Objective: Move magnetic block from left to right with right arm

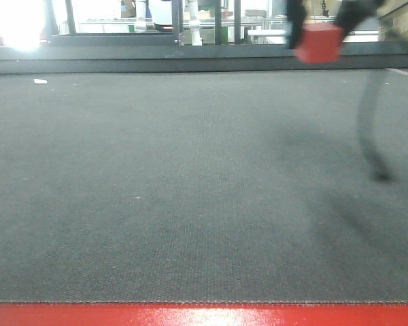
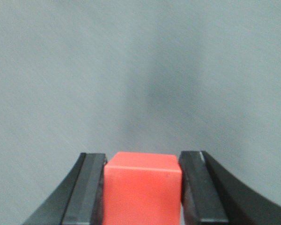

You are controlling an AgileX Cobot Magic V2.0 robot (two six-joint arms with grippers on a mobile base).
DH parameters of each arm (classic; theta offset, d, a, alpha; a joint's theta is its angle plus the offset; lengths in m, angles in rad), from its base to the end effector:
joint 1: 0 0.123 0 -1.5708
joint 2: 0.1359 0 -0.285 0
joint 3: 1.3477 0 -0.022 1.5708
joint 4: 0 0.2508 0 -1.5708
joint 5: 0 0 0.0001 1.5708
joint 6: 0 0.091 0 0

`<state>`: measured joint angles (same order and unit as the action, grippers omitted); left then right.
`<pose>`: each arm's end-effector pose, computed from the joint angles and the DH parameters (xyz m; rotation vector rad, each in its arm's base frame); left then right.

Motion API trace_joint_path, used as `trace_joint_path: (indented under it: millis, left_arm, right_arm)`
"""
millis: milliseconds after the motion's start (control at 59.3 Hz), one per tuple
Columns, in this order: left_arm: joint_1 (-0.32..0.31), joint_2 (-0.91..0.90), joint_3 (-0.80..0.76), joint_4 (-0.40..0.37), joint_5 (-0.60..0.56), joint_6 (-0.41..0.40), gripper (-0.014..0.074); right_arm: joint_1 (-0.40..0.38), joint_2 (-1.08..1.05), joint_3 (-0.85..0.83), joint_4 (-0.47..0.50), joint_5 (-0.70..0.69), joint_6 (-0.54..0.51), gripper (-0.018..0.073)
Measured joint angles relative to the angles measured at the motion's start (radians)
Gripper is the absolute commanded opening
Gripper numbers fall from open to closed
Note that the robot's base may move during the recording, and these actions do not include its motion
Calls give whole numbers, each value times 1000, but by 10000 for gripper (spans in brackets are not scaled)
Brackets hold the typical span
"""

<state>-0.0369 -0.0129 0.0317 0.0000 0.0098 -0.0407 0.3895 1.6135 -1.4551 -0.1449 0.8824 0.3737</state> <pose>0.0567 -0.0021 0.2023 -0.0029 1.5125 -0.0622 0.3323 0.1254 0.3340 -0.0909 2.5141 0.1334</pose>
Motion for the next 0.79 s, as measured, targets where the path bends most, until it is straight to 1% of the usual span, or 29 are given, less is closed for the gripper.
trace_joint_path:
  millis: [84, 135, 202, 438, 624, 792]
  left_arm:
    - [0, 0, 0, 0, 0, 0, -116]
    - [0, 0, 0, 0, 0, 0, -116]
    - [0, 0, 0, 0, 0, 0, -116]
    - [0, 0, 0, 0, 0, 0, -116]
    - [0, 0, 0, 0, 0, 0, -116]
    - [0, 0, 0, 0, 0, 0, -116]
  right_arm:
    - [-32, -82, 108, 20, -36, -44, 158]
    - [-50, -154, 201, 24, -73, -67, 158]
    - [-62, -217, 294, 26, -110, -87, 158]
    - [-67, -464, 594, 32, -250, -105, 158]
    - [-67, -678, 760, 32, -319, -109, 158]
    - [-67, -884, 841, 32, -330, -130, 158]
